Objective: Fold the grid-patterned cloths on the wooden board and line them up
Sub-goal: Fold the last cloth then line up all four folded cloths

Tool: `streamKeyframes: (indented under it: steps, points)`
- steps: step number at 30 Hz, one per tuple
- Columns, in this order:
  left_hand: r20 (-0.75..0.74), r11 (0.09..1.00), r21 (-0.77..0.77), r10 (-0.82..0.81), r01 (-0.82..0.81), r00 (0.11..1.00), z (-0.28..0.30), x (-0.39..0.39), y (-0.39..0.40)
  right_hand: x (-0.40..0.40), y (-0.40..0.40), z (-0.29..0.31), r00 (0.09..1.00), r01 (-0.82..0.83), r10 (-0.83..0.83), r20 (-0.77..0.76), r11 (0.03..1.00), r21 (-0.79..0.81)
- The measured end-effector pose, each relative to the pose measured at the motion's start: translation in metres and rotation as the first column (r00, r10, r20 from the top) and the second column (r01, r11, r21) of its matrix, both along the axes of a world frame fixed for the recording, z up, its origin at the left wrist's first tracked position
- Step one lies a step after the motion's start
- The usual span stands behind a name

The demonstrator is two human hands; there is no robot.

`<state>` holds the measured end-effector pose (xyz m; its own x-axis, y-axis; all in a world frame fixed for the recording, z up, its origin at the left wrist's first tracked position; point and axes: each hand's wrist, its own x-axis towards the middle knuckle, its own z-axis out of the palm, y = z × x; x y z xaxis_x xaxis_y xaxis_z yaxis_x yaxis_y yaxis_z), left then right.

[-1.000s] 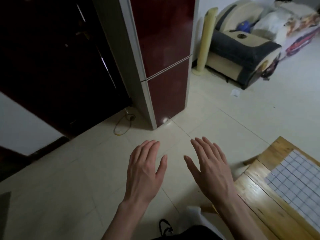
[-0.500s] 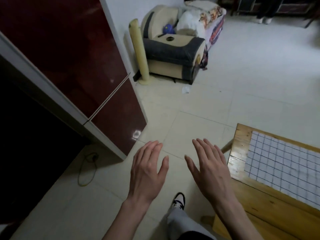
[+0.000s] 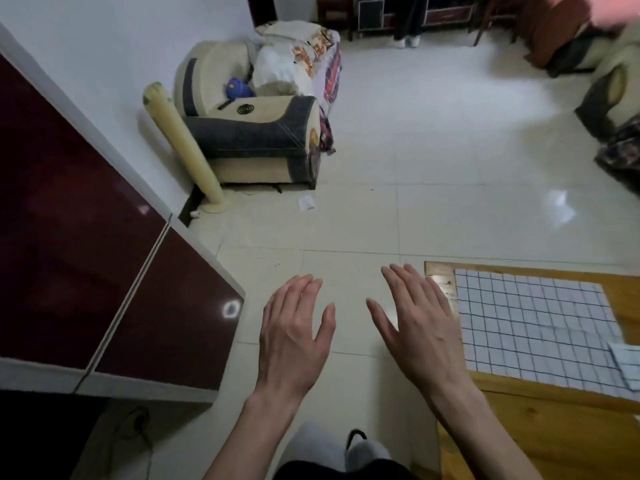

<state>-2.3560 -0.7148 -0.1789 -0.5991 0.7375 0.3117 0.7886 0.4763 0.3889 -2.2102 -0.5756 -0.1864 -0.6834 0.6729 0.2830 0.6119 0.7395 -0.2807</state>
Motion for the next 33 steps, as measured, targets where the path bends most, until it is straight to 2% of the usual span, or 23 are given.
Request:
streamKeyframes:
  steps: [7,13,18,23,27,33]
  points:
    - [0.02,0.969,0.04,-0.246,0.245,0.969,-0.003,-0.046,0.101,-0.01,0.057,-0.001,0.968,0.248,-0.248,-0.025,0.969,-0.02]
    - [0.056,0.871,0.053,-0.49,0.488,0.87,-0.01,-0.08,0.189,-0.025,0.092,-0.009,0.882,0.47,-0.471,-0.036,0.882,-0.03]
    - [0.063,0.731,0.073,-0.682,0.678,0.728,-0.013,-0.1,0.258,-0.043,0.113,-0.011,0.741,0.668,-0.67,-0.045,0.743,-0.047]
    - [0.043,0.538,0.069,-0.843,0.84,0.536,-0.022,-0.097,0.316,-0.043,0.131,-0.02,0.57,0.817,-0.82,-0.053,0.573,-0.063]
    - [0.035,0.399,0.086,-0.917,0.913,0.398,-0.024,-0.078,0.348,-0.032,0.139,-0.024,0.439,0.894,-0.898,-0.042,0.441,-0.075]
    - [0.069,0.255,0.088,-0.966,0.963,0.249,-0.034,-0.035,0.395,-0.005,0.157,-0.035,0.223,0.965,-0.974,-0.021,0.224,-0.139]
